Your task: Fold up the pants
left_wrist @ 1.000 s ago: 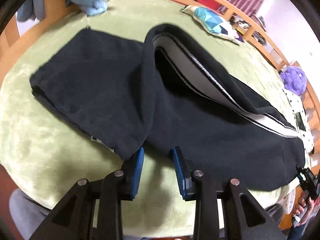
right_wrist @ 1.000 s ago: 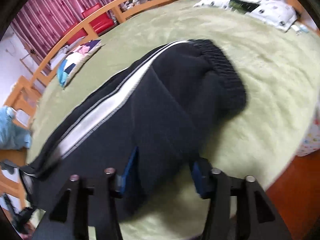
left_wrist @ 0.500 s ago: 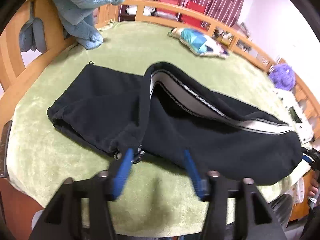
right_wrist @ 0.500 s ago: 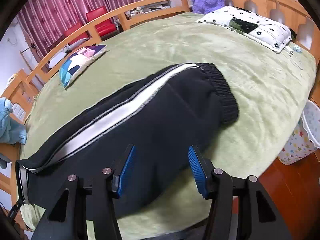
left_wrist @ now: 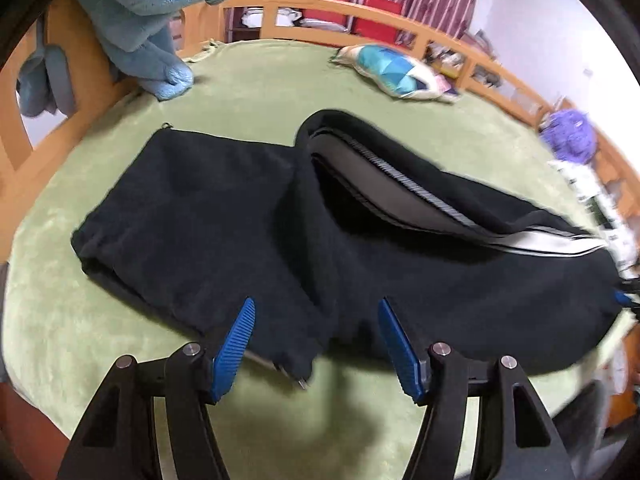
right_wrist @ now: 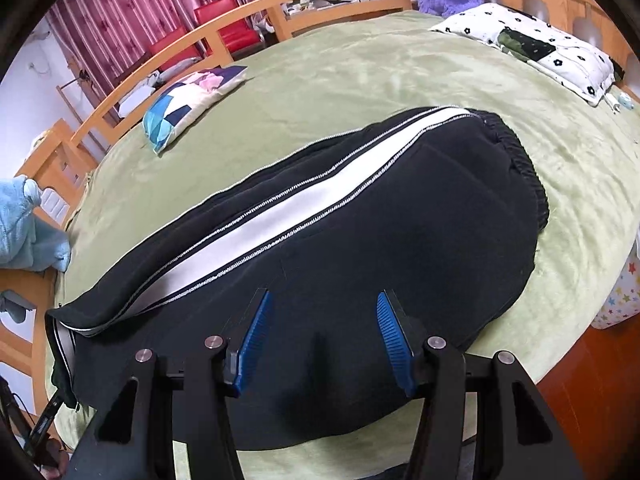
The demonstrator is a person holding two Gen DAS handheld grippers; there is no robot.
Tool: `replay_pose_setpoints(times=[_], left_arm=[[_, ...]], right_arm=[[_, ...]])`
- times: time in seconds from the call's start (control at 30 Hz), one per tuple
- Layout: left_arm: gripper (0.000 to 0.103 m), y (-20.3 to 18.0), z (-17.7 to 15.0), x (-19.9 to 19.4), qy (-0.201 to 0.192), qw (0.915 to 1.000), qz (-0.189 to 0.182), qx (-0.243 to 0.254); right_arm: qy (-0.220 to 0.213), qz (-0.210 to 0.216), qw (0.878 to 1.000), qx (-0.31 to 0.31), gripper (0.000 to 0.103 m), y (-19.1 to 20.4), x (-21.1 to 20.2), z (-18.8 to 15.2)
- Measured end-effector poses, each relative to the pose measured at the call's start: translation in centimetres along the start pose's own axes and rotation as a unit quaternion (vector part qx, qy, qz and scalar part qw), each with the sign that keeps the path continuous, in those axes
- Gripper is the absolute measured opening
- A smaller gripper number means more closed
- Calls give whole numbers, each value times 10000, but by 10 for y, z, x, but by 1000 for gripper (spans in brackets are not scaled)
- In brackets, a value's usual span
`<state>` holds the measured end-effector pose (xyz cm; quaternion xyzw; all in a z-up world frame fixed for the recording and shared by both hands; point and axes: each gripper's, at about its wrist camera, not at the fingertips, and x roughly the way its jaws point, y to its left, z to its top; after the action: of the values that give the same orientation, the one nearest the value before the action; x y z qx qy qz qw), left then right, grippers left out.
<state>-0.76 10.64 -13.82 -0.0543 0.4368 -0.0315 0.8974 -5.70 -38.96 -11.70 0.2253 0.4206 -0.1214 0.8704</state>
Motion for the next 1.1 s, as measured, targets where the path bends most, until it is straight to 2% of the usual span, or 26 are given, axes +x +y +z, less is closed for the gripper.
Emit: replay_pose_setpoints(times=[0.03, 0.07, 0.1, 0.13, 0.17, 0.2, 0.23, 0.27, 0.33, 0.47, 0.6, 0.67, 0.73, 0.8, 0.83, 0.87, 0.9, 0.97, 1.03, 1.1], left_arm=[[59, -1, 2, 5, 8, 9999, 126, 50], [41, 0, 5, 11, 12, 9996, 253, 82], [20, 4, 8, 14, 31, 9998, 201, 94], [16, 7, 11, 16, 50, 10000, -17, 71], [15, 11, 16, 15, 9, 9999, -166, -24], [14, 17, 23, 11, -151, 9997, -149, -113], [13, 22, 33, 7, -356, 9993, -13, -93], [8, 24, 40, 4, -492, 9987, 105, -61], [7, 34, 62, -1, -770, 9962, 401, -84], [7, 61, 105, 12, -927, 9938, 307, -523], [7, 72, 146, 36, -842, 9934, 197, -749], [11, 72, 163, 44, -749, 9939, 182, -791], [13, 67, 169, 47, -692, 9941, 359, -758], [33, 61, 171, 42, -655, 9933, 671, -678], [40, 59, 168, 38, -707, 9934, 653, -630], [57, 59, 166, 35, -749, 9937, 590, -587], [68, 57, 160, 29, -793, 9942, 494, -529], [68, 54, 146, 18, -835, 9946, 412, -462], [68, 55, 125, 10, -705, 9959, 306, -474], [68, 62, 101, 4, -534, 9964, -108, -649]], right_arm=[[21, -8, 10000, 2, 54, 0, 2, 0], [48, -34, 10000, -3, 54, 1, 3, 0], [72, -83, 9999, -6, 54, 2, 6, -1], [91, -132, 9999, 0, 54, 3, 8, 0], [124, -164, 9998, -2, 54, 4, 11, 0], [153, -182, 9997, -21, 54, 5, 13, 1], [171, -216, 9996, -44, 54, 7, 15, 1], [174, -272, 9995, -64, 54, 9, 17, 2], [190, -339, 9992, -94, 54, 15, 23, 5], [210, -365, 9991, -91, 54, 25, 30, 11], [214, -394, 9988, -199, 54, 39, 35, 16], [241, -415, 9985, -249, 54, 45, 38, 16], [281, -423, 9983, -269, 54, 47, 42, 16], [311, -396, 9983, -279, 54, 48, 43, 13], [324, -392, 9983, -287, 54, 50, 44, 12], [333, -390, 9982, -306, 54, 51, 44, 10], [336, -390, 9982, -314, 54, 51, 44, 9], [334, -336, 9984, -301, 54, 51, 42, 8], [334, -259, 9988, -263, 54, 50, 39, 5], [327, -171, 9990, -234, 54, 50, 36, 2]])
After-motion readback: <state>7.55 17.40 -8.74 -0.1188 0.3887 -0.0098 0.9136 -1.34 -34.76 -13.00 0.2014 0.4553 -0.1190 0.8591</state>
